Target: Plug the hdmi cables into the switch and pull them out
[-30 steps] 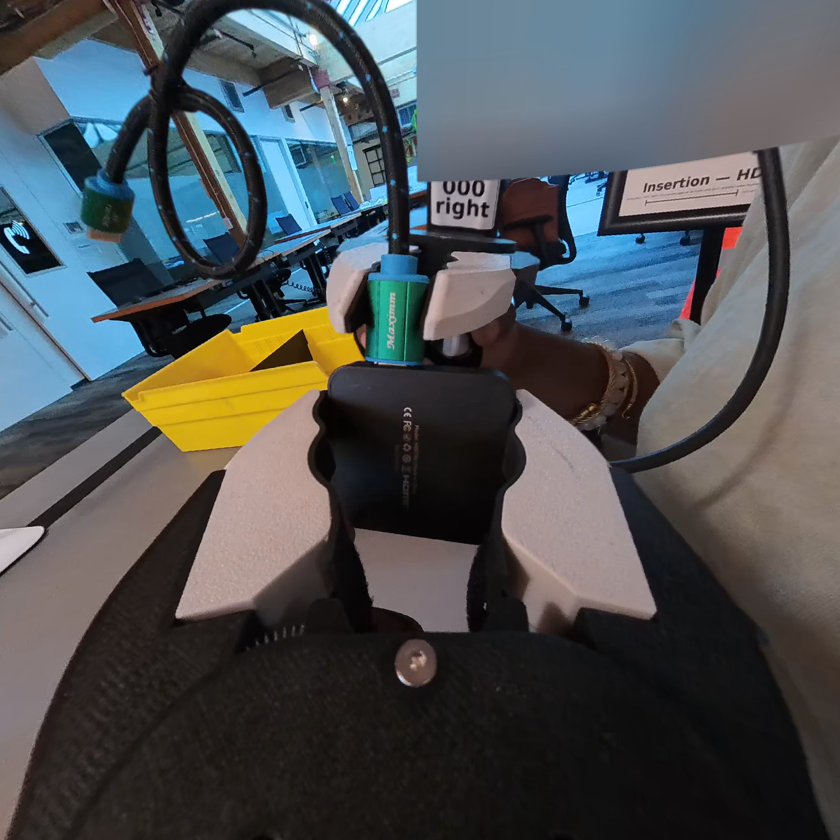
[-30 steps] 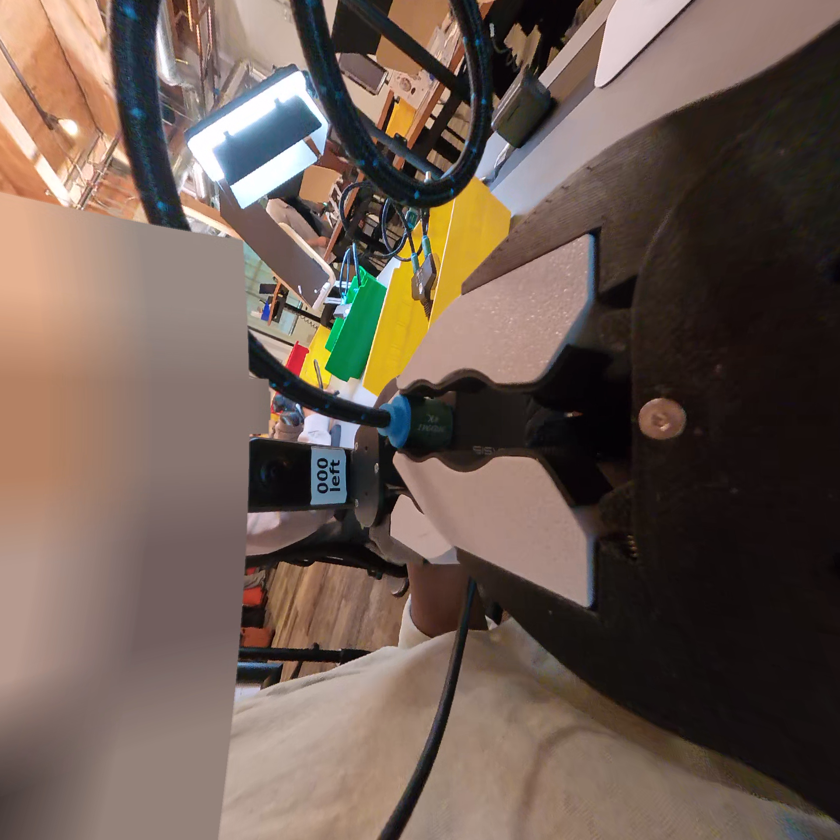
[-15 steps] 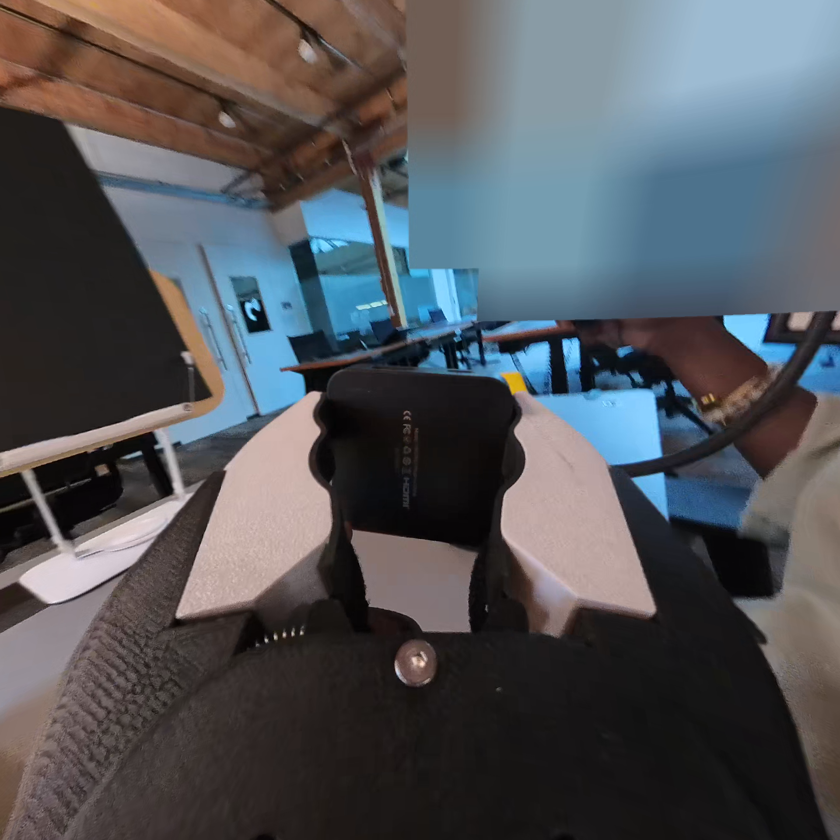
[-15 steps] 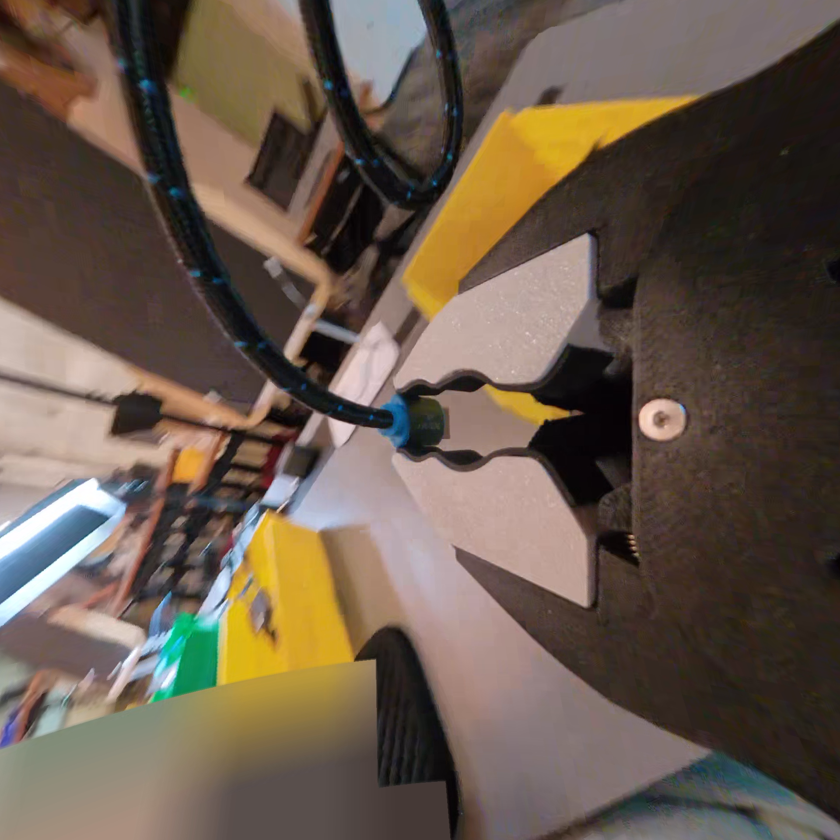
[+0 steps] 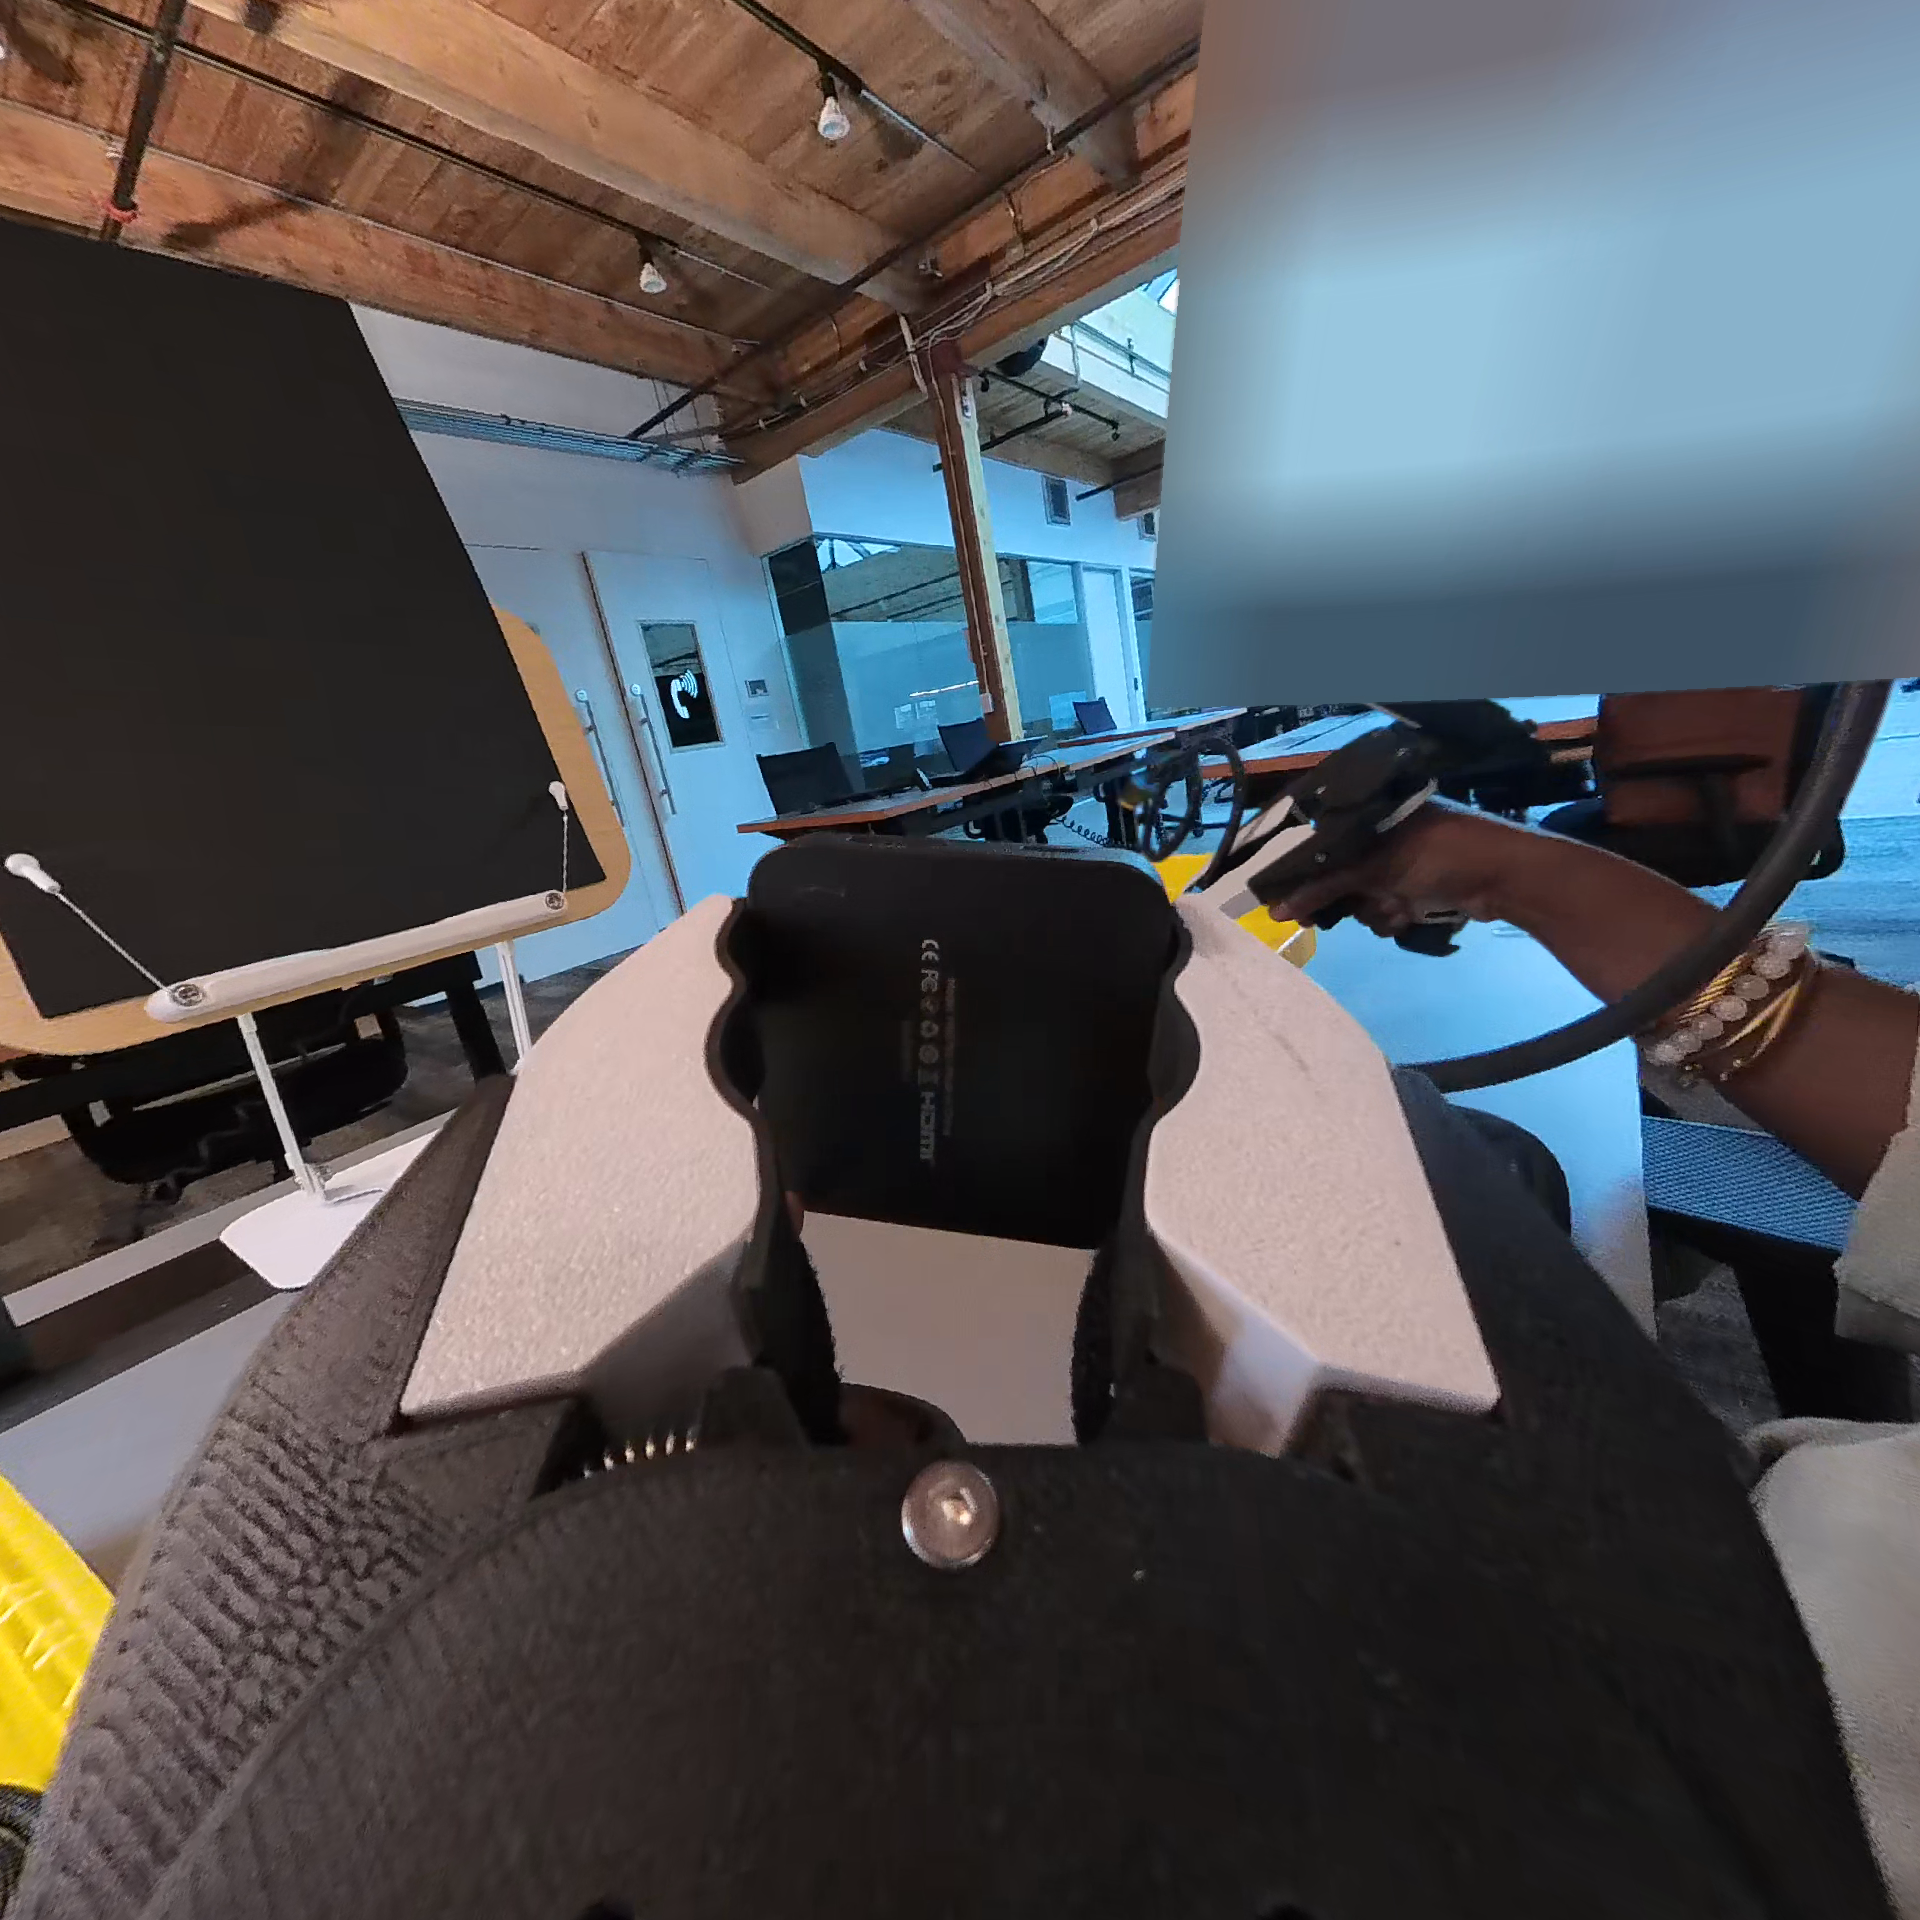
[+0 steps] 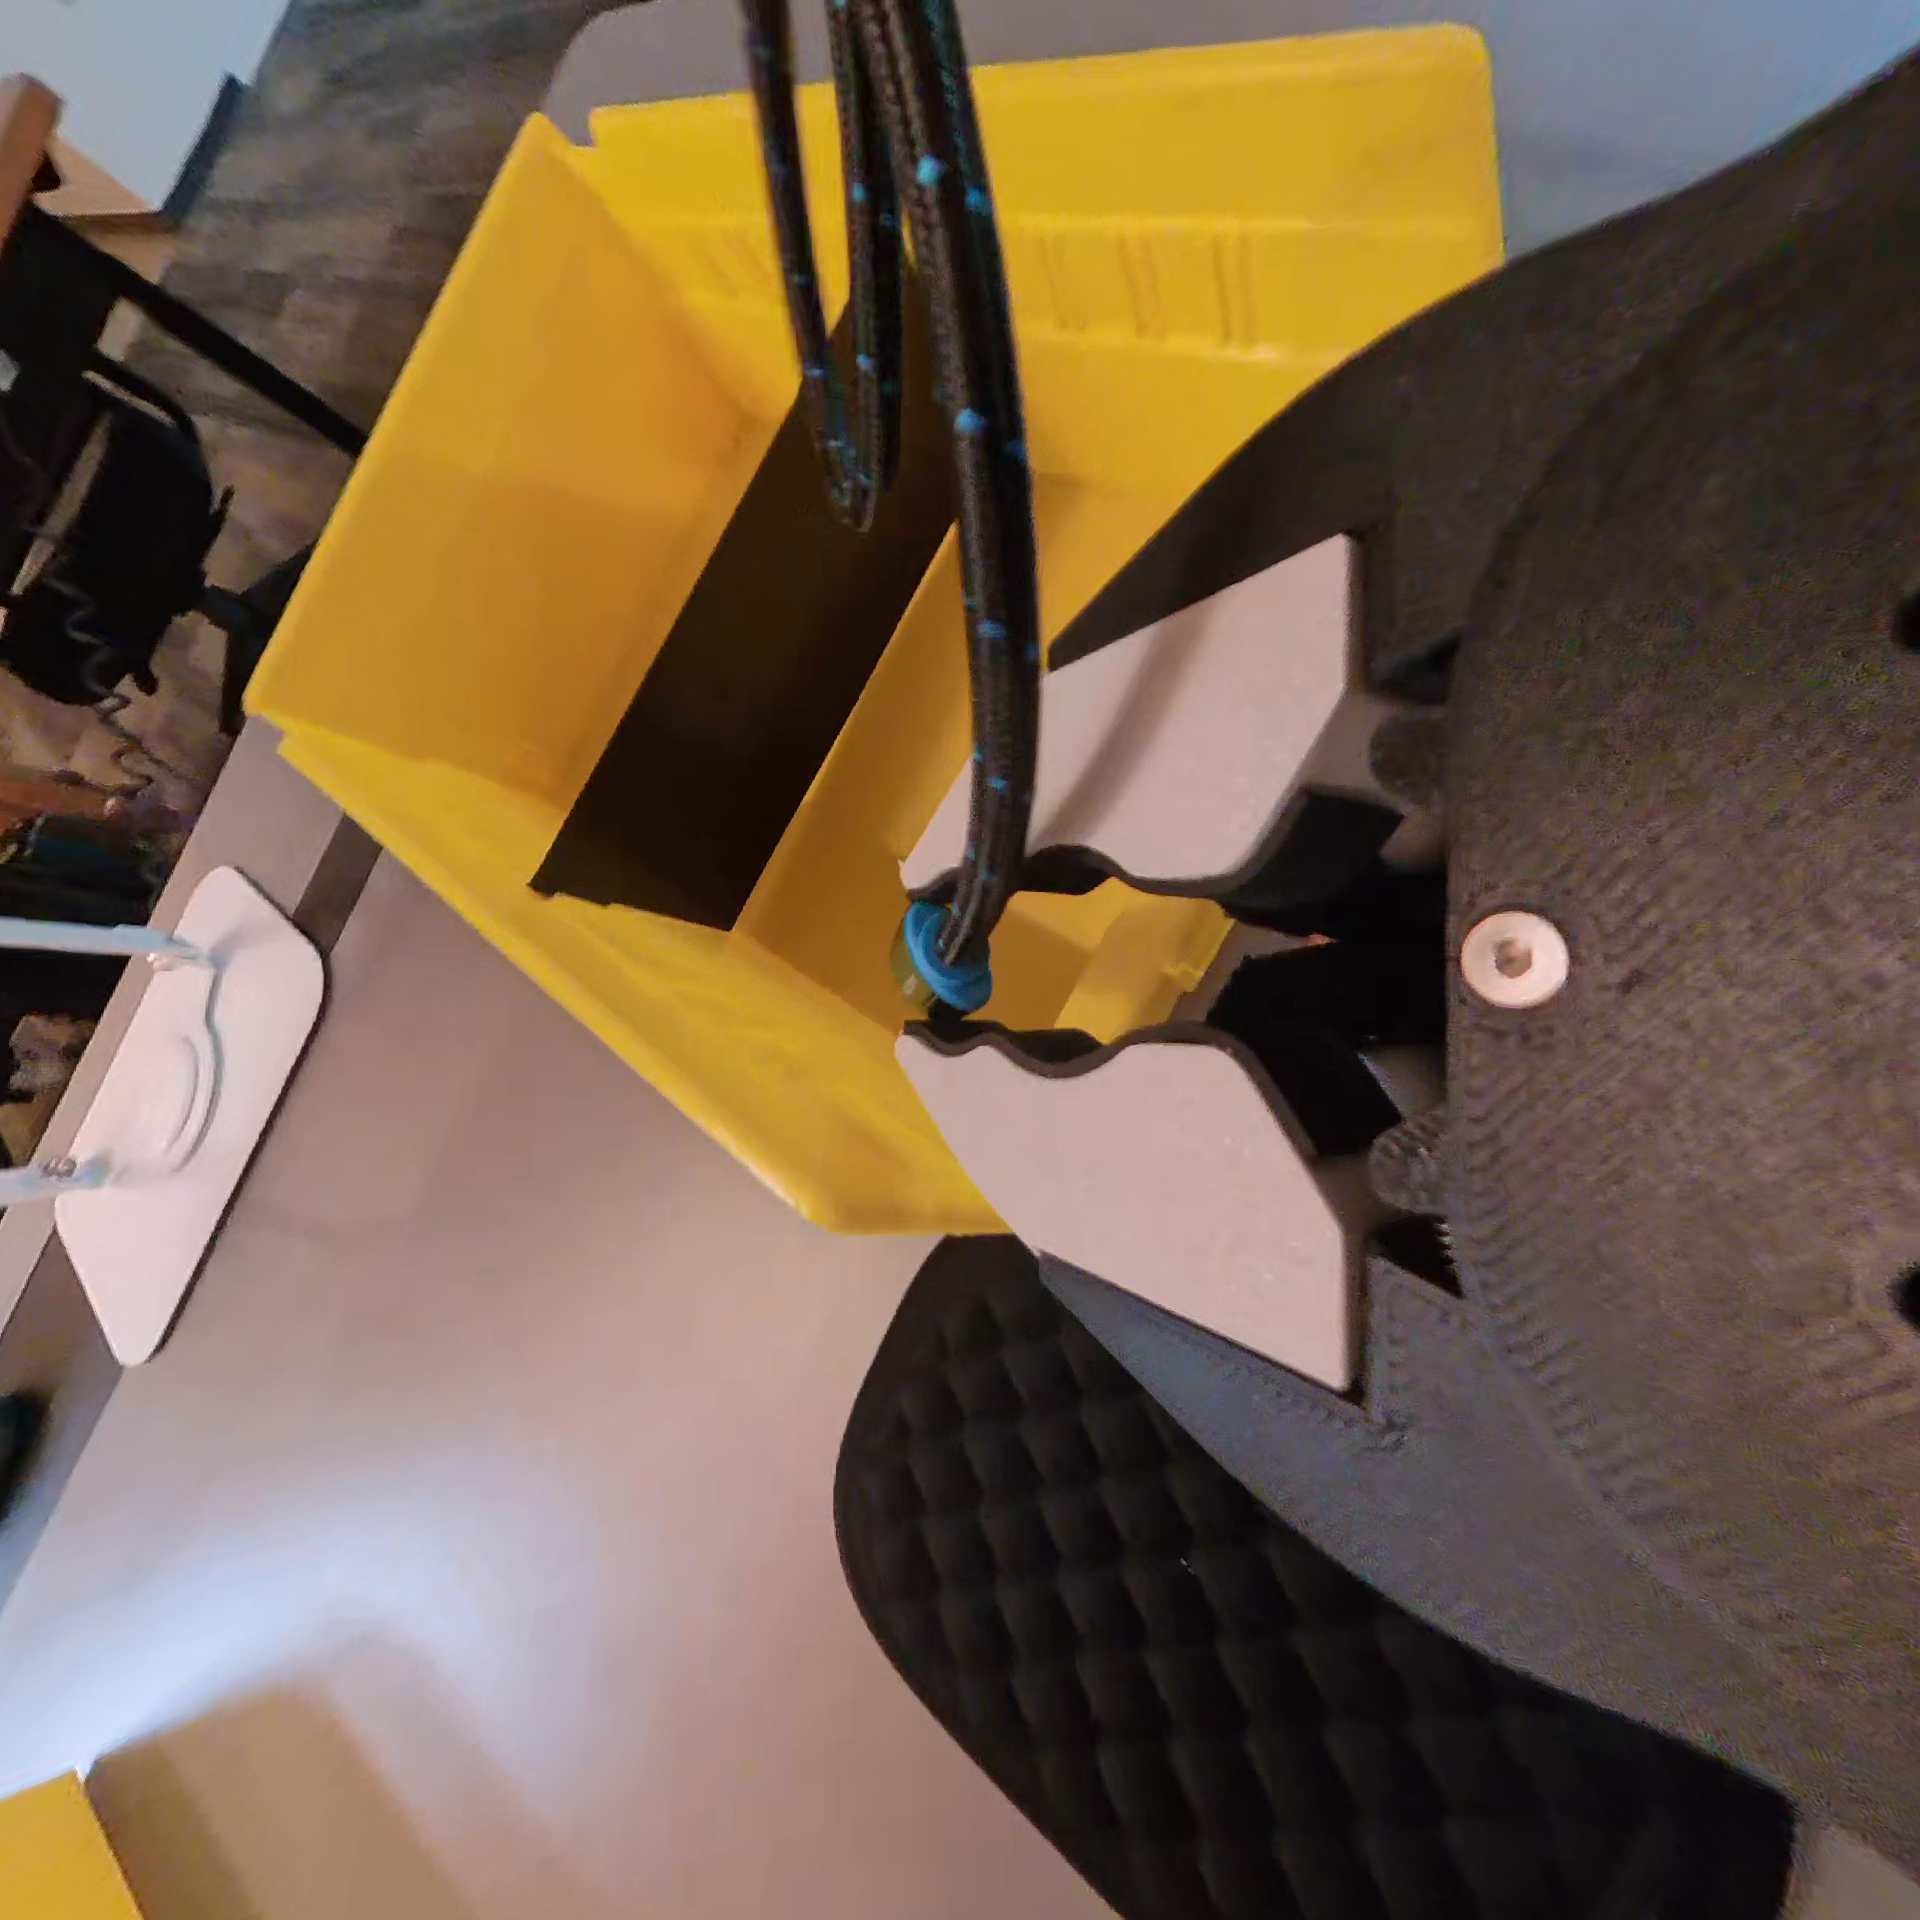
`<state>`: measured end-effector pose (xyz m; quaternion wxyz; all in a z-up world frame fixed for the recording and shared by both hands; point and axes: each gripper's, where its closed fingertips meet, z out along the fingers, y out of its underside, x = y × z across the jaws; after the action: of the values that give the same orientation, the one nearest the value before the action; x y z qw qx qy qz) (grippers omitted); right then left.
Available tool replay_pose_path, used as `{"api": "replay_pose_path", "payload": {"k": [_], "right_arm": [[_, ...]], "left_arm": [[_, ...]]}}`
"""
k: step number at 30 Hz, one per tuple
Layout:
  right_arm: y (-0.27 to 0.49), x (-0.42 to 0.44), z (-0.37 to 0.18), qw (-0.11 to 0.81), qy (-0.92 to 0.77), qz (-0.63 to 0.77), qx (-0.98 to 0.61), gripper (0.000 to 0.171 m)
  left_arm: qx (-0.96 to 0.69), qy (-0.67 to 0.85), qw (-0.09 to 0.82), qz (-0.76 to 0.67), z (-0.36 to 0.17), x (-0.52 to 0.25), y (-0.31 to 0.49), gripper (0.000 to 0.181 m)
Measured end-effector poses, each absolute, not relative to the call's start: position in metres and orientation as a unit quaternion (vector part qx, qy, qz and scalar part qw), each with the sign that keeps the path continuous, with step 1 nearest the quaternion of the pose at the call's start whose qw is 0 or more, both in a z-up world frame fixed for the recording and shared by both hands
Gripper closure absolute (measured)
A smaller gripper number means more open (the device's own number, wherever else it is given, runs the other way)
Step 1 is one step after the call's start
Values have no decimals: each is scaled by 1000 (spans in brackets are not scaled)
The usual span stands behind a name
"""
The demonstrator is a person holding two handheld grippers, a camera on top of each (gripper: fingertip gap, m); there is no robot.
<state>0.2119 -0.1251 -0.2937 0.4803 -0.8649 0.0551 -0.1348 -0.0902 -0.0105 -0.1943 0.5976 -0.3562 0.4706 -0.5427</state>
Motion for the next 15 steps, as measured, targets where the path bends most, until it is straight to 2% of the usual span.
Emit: {"api": "replay_pose_path", "payload": {"k": [4,15], "right_arm": [[-126,218,-304,471,100,-114,-869,149],[-120,222,-334,361,98,-105,-922,146]], "left_arm": [[-356,466,597,-547,-194,-91,-9,107],[-355,464,597,-549,-193,-92,-9,107]]}}
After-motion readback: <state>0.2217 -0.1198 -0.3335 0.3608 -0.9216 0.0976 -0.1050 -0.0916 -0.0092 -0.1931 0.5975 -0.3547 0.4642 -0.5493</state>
